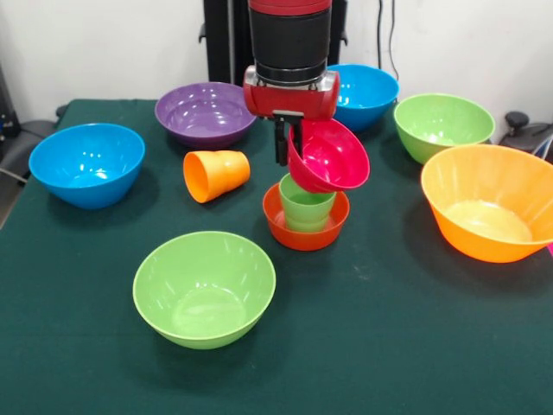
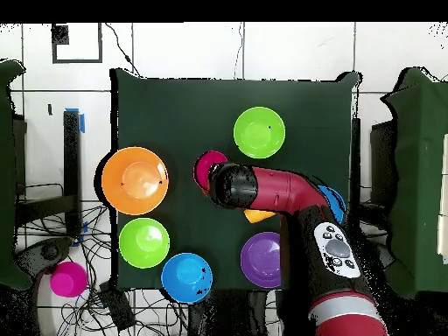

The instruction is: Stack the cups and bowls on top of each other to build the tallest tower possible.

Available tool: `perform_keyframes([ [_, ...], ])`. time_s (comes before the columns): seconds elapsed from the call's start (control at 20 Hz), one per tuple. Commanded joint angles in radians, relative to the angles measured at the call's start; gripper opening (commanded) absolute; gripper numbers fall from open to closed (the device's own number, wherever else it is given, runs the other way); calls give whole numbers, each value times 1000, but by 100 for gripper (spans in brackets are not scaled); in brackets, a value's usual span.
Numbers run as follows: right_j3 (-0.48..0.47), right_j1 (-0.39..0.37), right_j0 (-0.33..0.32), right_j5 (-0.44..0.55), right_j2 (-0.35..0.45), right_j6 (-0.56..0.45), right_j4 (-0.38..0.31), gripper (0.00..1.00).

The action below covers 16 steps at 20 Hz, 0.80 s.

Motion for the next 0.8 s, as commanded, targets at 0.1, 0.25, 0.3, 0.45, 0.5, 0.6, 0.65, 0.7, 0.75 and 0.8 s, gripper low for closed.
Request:
perform_keyframes([
  [0.1, 23, 52, -15, -56, 56, 103, 25, 0],
  [0.25, 20, 57, -15, -59, 58, 102, 23, 0],
  [0.3, 16, 59, -16, -58, 60, 100, 23, 0],
  [0.45, 9, 66, -21, -62, 68, 93, 22, 0],
  [0.5, 9, 69, -23, -65, 71, 92, 22, 0],
  [0.6, 8, 73, -28, -71, 77, 88, 21, 0],
  [0.65, 8, 74, -29, -71, 79, 86, 21, 0],
  [0.7, 7, 75, -30, -71, 80, 85, 20, 0],
  [0.75, 8, 75, -30, -72, 81, 86, 20, 0],
  [0.8, 9, 74, -29, -75, 79, 89, 21, 0],
])
